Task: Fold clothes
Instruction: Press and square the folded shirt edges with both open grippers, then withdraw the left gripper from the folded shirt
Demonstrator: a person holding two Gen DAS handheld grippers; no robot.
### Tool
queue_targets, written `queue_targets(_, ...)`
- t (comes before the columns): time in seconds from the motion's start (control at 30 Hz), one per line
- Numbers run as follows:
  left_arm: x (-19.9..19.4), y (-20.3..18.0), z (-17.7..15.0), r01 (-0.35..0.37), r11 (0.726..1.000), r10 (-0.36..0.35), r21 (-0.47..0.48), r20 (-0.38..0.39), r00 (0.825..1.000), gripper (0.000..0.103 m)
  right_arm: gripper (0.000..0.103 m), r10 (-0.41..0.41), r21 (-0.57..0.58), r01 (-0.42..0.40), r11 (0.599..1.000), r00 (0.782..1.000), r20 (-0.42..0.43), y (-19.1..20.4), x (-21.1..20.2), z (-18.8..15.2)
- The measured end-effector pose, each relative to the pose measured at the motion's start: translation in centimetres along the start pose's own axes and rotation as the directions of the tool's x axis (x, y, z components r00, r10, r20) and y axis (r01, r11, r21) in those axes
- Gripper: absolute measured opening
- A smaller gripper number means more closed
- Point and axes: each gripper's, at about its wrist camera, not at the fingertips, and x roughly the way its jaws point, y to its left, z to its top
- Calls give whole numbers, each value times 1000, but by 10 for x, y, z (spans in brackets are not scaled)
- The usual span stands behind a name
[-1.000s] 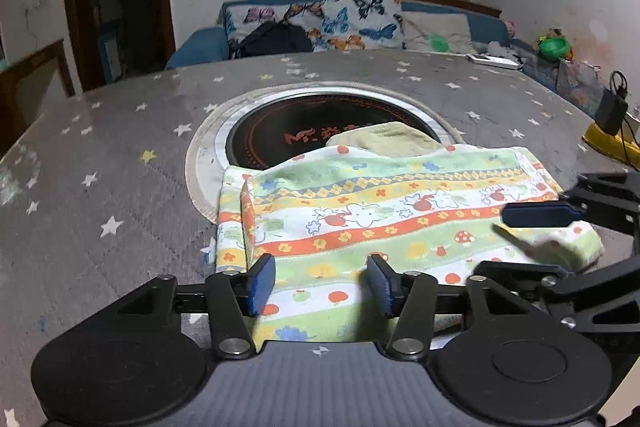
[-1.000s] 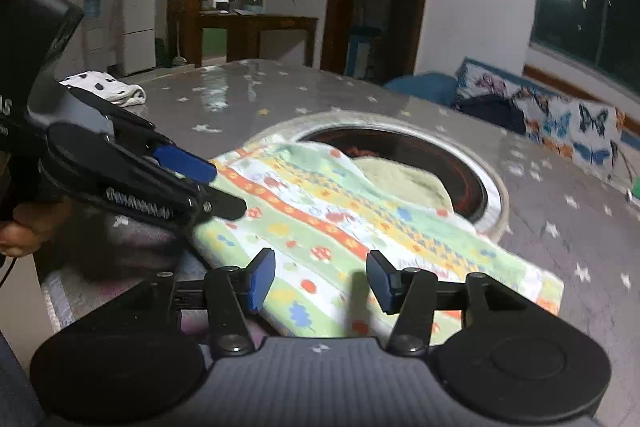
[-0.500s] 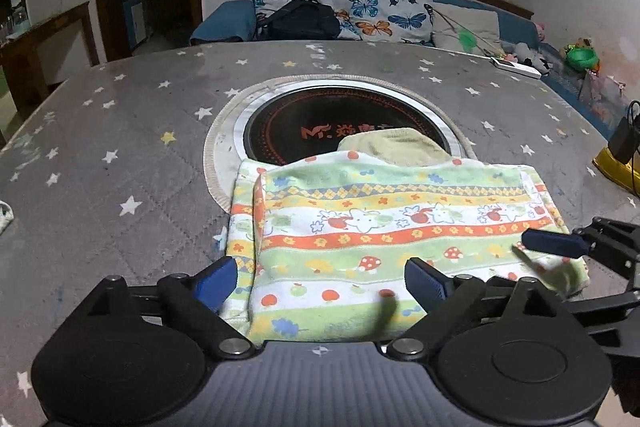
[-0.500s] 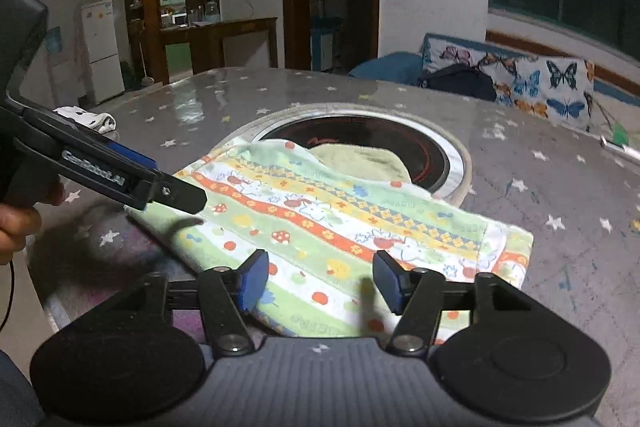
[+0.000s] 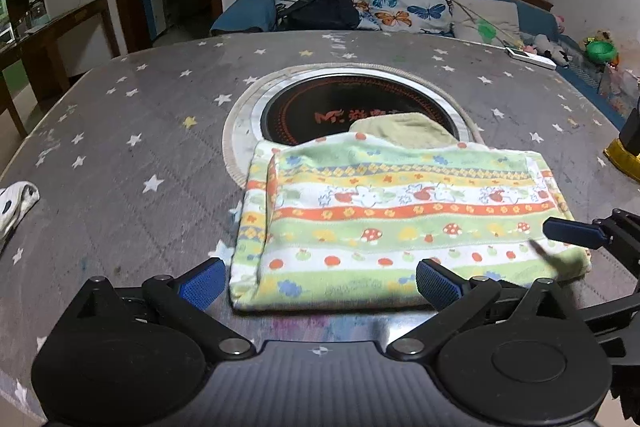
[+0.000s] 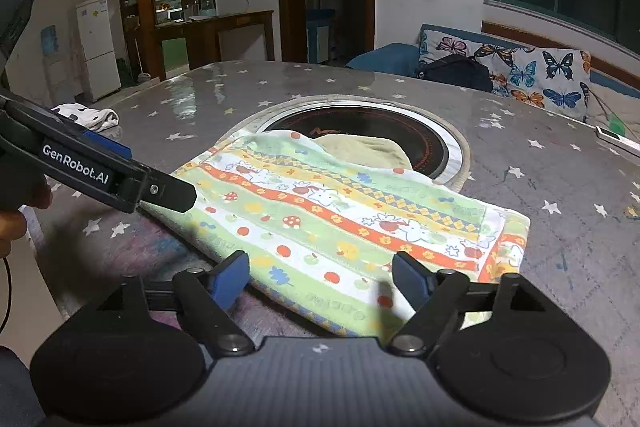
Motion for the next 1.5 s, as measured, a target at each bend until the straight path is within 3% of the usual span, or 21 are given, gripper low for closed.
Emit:
queue_targets(0.6, -6, 1, -11, -23, 1000, 23, -17, -42, 999, 103, 94, -24, 24, 24, 999, 1000, -6, 2, -13, -5)
queue_targets(1.0, 3, 14, -11, -21, 999, 18, -40, -65, 998, 103, 95, -39, 77, 41, 996, 999, -22, -8, -15, -7)
queue_targets(1.2, 11, 27, -12, -57, 996, 51, -62, -95, 994, 103, 95, -42, 85, 44, 995, 999, -25, -11, -10, -7)
queue_targets(1.5, 20, 63, 12, -128, 983, 127, -134, -19, 992, 103, 96, -77, 142, 76, 987, 997, 1, -36, -10, 4)
